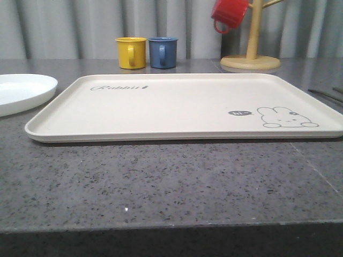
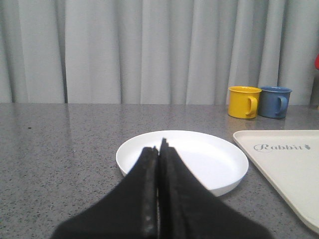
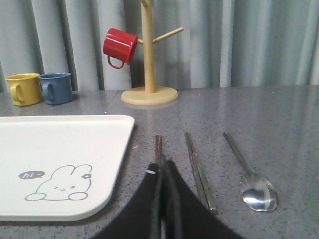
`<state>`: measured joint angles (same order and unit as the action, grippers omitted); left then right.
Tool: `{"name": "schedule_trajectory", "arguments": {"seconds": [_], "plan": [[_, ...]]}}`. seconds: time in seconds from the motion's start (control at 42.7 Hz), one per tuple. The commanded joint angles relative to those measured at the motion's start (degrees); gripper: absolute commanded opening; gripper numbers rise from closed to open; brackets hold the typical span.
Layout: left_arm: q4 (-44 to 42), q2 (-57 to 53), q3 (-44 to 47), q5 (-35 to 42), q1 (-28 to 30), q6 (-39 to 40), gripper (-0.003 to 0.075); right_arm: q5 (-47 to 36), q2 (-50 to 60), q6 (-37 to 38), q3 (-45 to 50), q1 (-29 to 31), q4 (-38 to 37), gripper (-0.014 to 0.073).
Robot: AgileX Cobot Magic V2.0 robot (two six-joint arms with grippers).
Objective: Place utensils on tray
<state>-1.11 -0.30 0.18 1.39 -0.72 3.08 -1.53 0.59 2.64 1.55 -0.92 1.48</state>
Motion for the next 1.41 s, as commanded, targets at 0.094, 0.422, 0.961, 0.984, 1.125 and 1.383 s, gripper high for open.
{"name": "schedule_trajectory", "arguments": {"seconds": [0.094, 0.422, 0.961, 0.984, 1.125, 1.383], "plan": [[0.08, -1.10, 0.72, 4.41, -0.29, -0.08, -0.0020, -5.08, 0.84, -0.24, -0.06, 0.17, -0.79, -0.0067], [0.08, -1.10, 0.72, 4.41, -0.29, -0.08, -0.0020, -5.08, 0.84, -0.24, -0.06, 0.17, -0.79, -0.0067], [1.11, 1.18, -17.93, -2.62, -0.42, 0.03, -0.0020, 9.56, -1.17, -0.24, -18.48, 0.17, -0.66, -0.0067], [0.50, 1.93, -20.45, -5.61, -0.42, 0.03, -0.0020, 11.01, -2.12, -0.24, -20.69, 0.17, -0.66, -0.0067], [-2.08, 8.37, -33.07, -17.17, -0.42, -0.07, -0.0020, 21.68, -9.14, -0.24, -32.25, 0.17, -0.66, -0.0067], [-2.08, 20.21, -44.32, -28.28, -0.42, -0.07, -0.0020, 33.70, -21.61, -0.24, -43.11, 0.17, -0.75, -0.0067]]}}
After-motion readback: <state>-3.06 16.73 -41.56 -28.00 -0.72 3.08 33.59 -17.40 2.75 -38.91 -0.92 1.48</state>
